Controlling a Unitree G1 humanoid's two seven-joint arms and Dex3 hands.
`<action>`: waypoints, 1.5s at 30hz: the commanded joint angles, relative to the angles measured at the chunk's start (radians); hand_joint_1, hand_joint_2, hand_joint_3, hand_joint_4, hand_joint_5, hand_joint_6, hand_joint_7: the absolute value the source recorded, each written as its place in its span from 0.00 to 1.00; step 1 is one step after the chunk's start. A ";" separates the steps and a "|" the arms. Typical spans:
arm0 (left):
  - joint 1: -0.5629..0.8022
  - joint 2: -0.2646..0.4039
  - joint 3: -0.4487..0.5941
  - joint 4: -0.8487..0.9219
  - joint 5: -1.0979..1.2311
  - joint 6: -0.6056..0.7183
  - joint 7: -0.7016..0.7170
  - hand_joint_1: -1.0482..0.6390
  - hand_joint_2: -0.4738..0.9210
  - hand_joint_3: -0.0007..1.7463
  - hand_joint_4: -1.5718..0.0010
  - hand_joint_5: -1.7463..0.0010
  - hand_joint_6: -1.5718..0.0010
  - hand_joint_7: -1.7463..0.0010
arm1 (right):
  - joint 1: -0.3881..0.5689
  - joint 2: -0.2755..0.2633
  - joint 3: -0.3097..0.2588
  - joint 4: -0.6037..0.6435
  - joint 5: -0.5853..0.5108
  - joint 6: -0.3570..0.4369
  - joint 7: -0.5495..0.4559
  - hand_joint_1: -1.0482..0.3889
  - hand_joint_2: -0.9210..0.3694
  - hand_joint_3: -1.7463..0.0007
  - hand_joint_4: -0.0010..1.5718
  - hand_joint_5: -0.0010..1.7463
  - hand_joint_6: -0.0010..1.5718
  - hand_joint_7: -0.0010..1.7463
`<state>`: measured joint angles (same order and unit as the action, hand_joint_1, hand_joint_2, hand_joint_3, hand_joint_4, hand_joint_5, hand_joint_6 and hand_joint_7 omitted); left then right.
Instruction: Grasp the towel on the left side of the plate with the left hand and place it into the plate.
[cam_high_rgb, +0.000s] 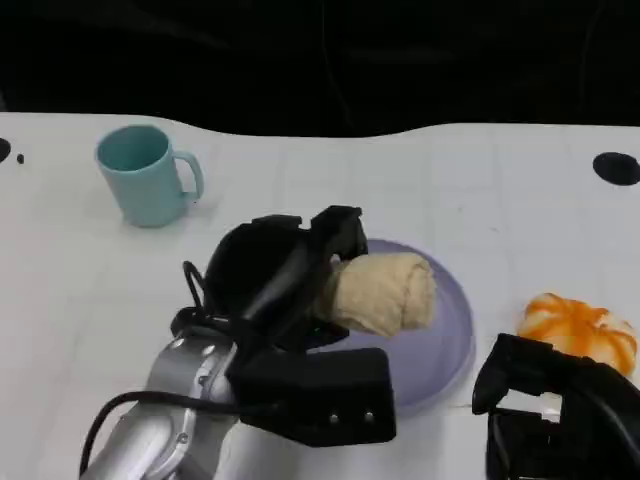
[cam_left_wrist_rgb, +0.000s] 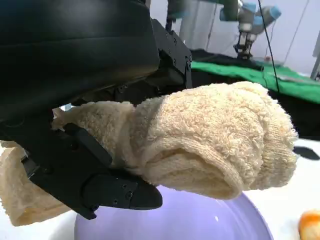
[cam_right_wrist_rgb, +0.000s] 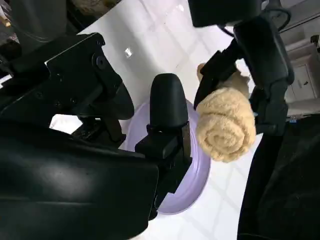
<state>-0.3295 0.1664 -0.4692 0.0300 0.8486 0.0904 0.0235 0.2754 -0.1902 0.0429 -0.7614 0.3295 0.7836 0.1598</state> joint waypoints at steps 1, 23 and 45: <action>-0.039 -0.010 -0.007 0.031 0.002 0.010 -0.017 0.49 0.78 0.45 0.50 0.00 0.61 0.02 | 0.008 -0.007 0.008 -0.010 -0.005 -0.007 -0.004 0.72 0.30 0.20 0.51 1.00 0.37 1.00; -0.054 0.095 -0.034 -0.076 -0.026 0.085 -0.411 0.15 1.00 0.09 0.96 0.75 0.87 1.00 | 0.015 -0.009 -0.004 -0.008 0.005 -0.019 0.005 0.72 0.30 0.19 0.51 1.00 0.38 1.00; 0.263 0.085 0.322 -0.394 -0.434 0.015 -0.316 0.37 1.00 0.12 0.72 0.58 0.63 0.91 | 0.010 -0.017 -0.003 0.004 -0.004 -0.036 0.017 0.72 0.30 0.19 0.51 1.00 0.37 1.00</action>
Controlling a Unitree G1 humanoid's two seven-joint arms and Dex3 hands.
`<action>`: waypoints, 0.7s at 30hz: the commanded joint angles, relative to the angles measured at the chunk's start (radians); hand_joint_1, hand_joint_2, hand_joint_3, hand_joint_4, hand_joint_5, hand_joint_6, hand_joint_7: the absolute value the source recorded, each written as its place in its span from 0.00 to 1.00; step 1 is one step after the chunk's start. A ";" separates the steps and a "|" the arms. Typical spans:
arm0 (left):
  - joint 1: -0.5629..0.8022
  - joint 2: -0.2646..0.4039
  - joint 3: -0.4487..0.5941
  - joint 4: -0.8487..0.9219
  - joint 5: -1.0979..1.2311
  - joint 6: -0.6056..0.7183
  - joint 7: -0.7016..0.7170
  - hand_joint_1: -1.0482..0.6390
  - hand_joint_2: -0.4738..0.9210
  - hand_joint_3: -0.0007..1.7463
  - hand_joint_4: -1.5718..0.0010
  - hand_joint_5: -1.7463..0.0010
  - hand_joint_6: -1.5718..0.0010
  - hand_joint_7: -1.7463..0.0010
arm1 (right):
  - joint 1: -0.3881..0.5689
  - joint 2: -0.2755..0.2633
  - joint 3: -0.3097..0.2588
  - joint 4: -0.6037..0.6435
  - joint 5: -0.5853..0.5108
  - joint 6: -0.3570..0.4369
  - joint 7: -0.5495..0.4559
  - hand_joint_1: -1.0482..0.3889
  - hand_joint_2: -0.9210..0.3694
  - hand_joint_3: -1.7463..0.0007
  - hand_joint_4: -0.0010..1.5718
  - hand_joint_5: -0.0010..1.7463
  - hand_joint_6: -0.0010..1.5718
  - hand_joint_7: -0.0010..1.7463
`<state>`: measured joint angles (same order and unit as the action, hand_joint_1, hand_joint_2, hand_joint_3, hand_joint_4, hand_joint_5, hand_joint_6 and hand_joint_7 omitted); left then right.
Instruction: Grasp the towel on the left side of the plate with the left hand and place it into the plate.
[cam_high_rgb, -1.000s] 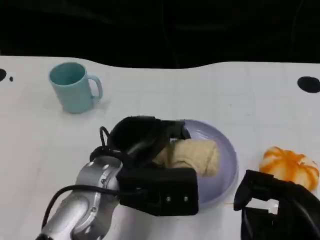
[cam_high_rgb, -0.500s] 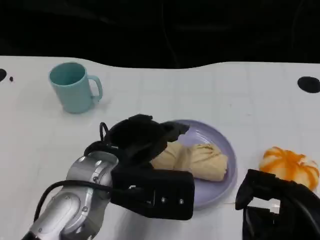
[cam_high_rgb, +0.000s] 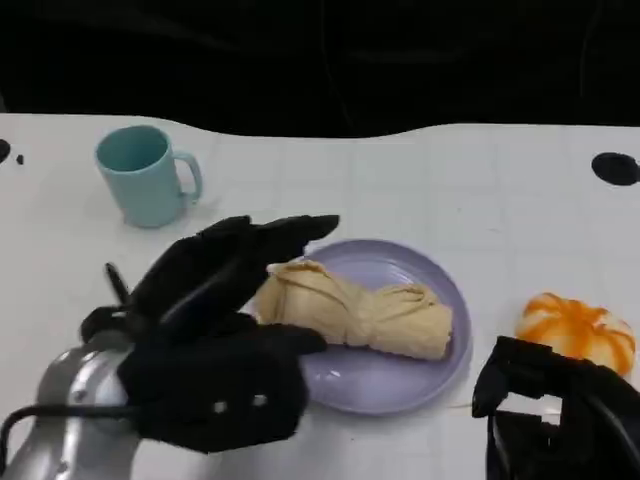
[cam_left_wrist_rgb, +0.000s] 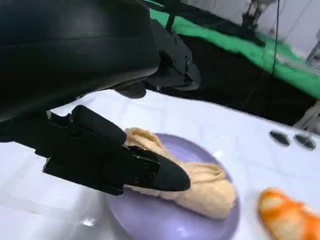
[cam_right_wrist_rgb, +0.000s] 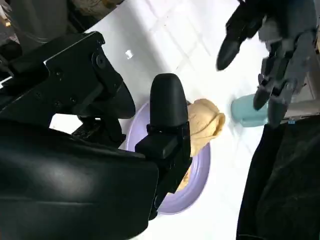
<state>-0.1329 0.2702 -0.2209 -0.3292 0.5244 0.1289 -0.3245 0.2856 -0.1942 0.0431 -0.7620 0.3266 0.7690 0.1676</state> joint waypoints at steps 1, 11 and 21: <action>0.087 -0.025 0.093 -0.041 -0.147 -0.033 0.036 0.39 1.00 0.12 0.67 0.57 0.59 0.90 | 0.000 -0.013 -0.003 0.006 -0.001 -0.022 0.010 0.72 0.30 0.19 0.51 1.00 0.37 1.00; 0.342 -0.149 0.239 -0.144 -0.533 -0.024 0.066 0.57 0.79 0.59 0.42 0.33 0.33 0.62 | -0.011 -0.013 -0.002 0.016 -0.005 -0.016 0.006 0.72 0.30 0.19 0.51 1.00 0.37 1.00; 0.476 -0.203 0.258 -0.266 -0.682 0.157 0.115 0.54 0.67 0.73 0.46 0.03 0.47 0.16 | -0.013 -0.023 -0.023 0.027 0.002 -0.022 0.026 0.73 0.29 0.20 0.51 1.00 0.37 1.00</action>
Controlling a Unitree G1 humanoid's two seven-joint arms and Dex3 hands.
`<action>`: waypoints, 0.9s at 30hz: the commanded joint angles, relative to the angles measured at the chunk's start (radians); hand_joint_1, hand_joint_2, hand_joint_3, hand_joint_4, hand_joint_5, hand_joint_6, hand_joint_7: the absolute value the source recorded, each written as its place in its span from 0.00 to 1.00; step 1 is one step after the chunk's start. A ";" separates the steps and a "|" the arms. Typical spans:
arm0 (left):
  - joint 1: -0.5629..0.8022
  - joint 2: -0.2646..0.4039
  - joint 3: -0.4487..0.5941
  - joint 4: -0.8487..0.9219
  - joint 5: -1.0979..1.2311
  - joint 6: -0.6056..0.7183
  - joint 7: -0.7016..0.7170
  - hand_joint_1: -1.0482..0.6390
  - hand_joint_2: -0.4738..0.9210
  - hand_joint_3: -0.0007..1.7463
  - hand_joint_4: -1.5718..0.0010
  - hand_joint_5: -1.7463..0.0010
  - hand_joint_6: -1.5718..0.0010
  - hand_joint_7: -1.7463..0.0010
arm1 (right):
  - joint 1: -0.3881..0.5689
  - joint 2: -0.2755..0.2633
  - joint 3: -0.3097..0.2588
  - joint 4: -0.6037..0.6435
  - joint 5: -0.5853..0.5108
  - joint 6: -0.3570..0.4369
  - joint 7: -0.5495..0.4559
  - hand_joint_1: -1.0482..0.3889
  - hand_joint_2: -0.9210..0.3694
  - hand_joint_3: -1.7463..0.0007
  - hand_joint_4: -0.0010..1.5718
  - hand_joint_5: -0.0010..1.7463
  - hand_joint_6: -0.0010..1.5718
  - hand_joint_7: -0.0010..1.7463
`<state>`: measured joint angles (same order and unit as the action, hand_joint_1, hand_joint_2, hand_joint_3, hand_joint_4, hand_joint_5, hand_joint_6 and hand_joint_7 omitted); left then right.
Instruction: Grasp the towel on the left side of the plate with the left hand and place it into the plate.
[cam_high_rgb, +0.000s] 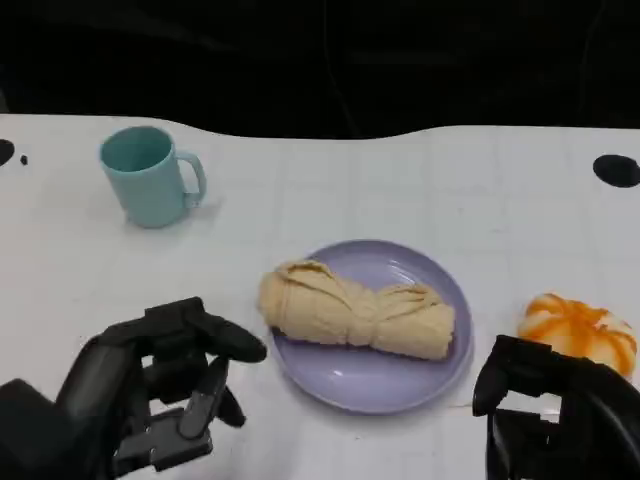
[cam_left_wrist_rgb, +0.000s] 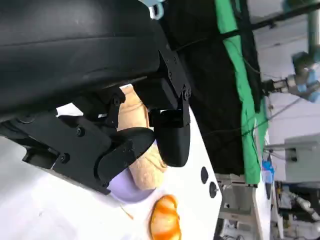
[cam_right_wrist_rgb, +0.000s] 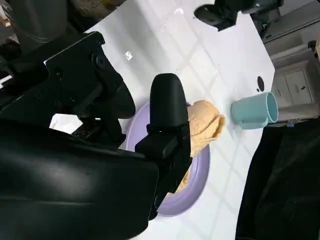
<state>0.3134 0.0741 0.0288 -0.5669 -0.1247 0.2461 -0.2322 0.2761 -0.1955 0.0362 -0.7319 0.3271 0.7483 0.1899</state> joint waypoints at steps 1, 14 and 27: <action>0.034 -0.013 0.011 -0.027 -0.051 0.057 0.026 0.55 0.68 0.72 0.46 0.01 0.47 0.14 | -0.003 -0.024 -0.018 -0.003 0.001 0.000 0.003 0.72 0.29 0.21 0.51 1.00 0.37 1.00; 0.009 -0.017 0.083 0.004 -0.298 0.232 0.018 0.56 0.67 0.76 0.45 0.00 0.50 0.08 | 0.020 -0.023 -0.037 0.017 -0.008 -0.050 0.010 0.75 0.28 0.21 0.50 1.00 0.36 1.00; 0.001 0.024 0.079 0.022 -0.318 0.220 0.006 0.56 0.65 0.78 0.45 0.00 0.50 0.08 | 0.018 -0.016 -0.033 0.005 0.007 -0.030 -0.002 0.75 0.28 0.20 0.50 1.00 0.36 1.00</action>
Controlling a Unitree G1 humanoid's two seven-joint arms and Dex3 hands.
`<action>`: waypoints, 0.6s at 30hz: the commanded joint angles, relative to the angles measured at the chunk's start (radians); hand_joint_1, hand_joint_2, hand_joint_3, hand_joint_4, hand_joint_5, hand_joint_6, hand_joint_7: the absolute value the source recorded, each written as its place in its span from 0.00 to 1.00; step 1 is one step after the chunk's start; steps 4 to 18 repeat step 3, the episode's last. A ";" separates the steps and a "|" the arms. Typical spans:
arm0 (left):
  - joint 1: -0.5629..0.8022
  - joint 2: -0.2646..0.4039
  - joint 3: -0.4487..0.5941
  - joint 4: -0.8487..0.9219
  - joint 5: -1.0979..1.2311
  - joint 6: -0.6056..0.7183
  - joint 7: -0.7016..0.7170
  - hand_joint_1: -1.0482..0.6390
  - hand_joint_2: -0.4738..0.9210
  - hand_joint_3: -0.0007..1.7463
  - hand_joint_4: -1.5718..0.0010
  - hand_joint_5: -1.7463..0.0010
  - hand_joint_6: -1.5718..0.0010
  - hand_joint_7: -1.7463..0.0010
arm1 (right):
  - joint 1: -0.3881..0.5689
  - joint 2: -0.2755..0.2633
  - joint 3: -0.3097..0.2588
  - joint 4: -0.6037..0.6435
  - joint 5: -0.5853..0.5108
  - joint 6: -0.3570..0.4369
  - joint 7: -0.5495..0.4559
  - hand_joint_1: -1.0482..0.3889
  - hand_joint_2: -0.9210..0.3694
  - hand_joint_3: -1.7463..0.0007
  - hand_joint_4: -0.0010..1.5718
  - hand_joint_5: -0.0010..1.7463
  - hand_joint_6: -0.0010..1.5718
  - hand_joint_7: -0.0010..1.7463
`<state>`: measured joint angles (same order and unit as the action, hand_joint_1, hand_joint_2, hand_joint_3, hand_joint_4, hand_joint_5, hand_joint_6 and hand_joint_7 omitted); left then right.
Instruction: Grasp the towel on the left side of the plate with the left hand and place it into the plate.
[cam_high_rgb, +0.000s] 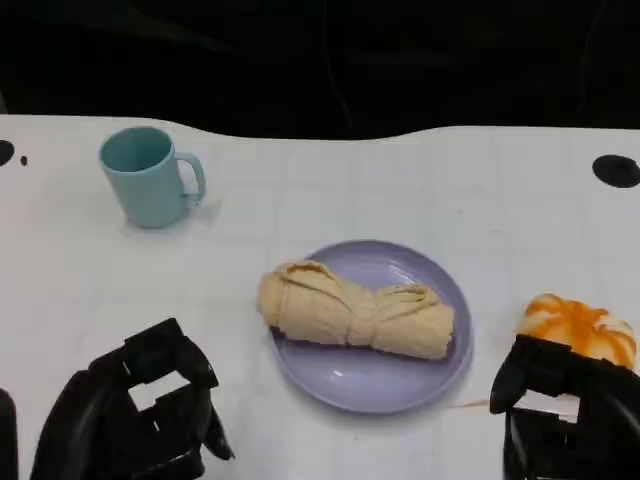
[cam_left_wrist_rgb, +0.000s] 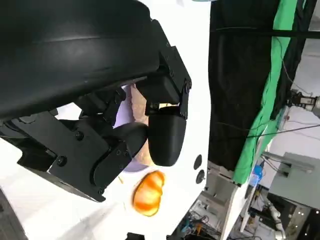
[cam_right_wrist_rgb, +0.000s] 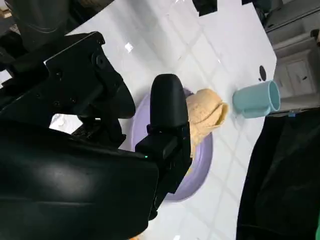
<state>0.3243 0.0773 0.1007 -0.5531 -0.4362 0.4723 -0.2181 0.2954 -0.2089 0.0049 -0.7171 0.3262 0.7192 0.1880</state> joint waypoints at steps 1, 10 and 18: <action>-0.012 0.022 0.006 0.009 -0.006 -0.006 -0.006 0.56 0.65 0.78 0.45 0.00 0.49 0.09 | -0.002 -0.003 -0.001 -0.009 0.007 -0.004 0.000 0.75 0.28 0.20 0.50 1.00 0.36 1.00; -0.016 0.025 0.005 0.012 -0.004 -0.004 -0.002 0.56 0.64 0.78 0.45 0.00 0.49 0.09 | -0.002 -0.005 0.001 -0.004 0.004 -0.017 0.007 0.75 0.27 0.20 0.50 1.00 0.36 1.00; -0.016 0.025 0.005 0.012 -0.004 -0.004 -0.002 0.56 0.64 0.78 0.45 0.00 0.49 0.09 | -0.002 -0.005 0.001 -0.004 0.004 -0.017 0.007 0.75 0.27 0.20 0.50 1.00 0.36 1.00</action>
